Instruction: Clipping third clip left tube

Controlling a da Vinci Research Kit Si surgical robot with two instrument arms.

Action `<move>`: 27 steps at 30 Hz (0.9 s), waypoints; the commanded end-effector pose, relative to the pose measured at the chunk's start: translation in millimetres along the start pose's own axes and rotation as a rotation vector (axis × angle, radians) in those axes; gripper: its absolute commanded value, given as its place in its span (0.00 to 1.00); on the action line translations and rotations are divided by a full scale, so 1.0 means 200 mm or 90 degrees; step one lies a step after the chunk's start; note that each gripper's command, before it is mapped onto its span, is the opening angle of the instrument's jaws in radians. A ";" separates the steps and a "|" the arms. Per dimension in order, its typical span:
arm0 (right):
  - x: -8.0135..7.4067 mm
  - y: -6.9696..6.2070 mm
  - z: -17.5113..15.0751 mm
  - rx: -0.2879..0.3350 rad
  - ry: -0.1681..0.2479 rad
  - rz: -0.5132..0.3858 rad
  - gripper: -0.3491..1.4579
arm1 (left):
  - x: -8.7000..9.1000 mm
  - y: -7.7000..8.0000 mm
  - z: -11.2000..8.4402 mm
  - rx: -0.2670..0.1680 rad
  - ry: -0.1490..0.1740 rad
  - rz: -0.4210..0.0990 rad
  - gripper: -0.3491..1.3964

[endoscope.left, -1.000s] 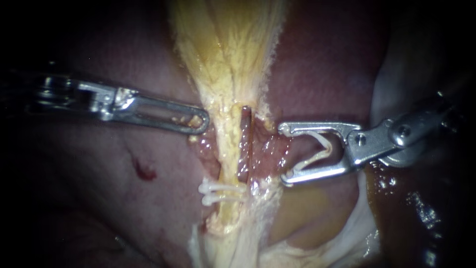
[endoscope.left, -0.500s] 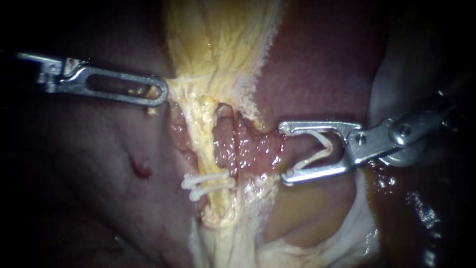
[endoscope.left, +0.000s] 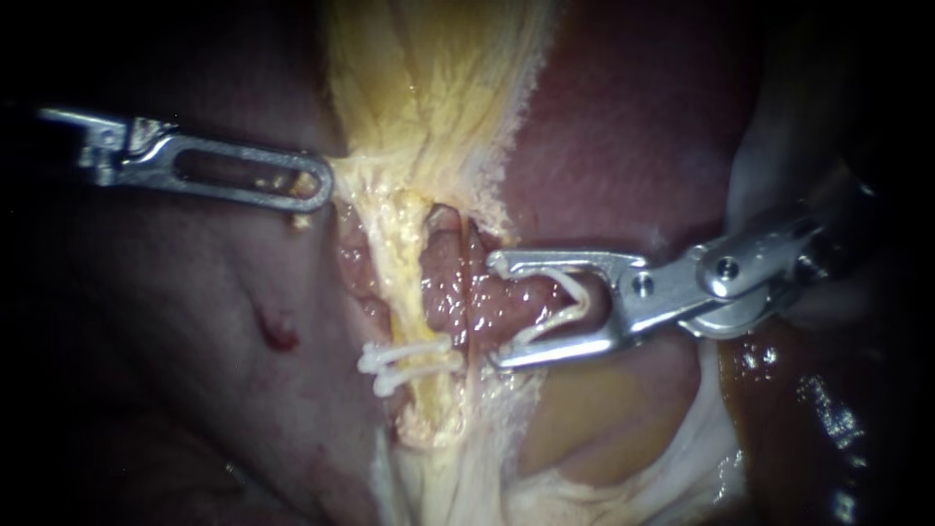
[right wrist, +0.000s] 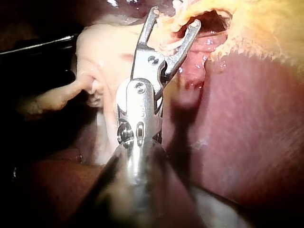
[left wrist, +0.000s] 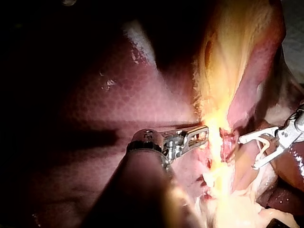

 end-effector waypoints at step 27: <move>-0.035 0.023 0.015 0.014 0.006 0.101 0.47 | 0.001 -0.001 0.001 -0.004 -0.003 -0.001 0.00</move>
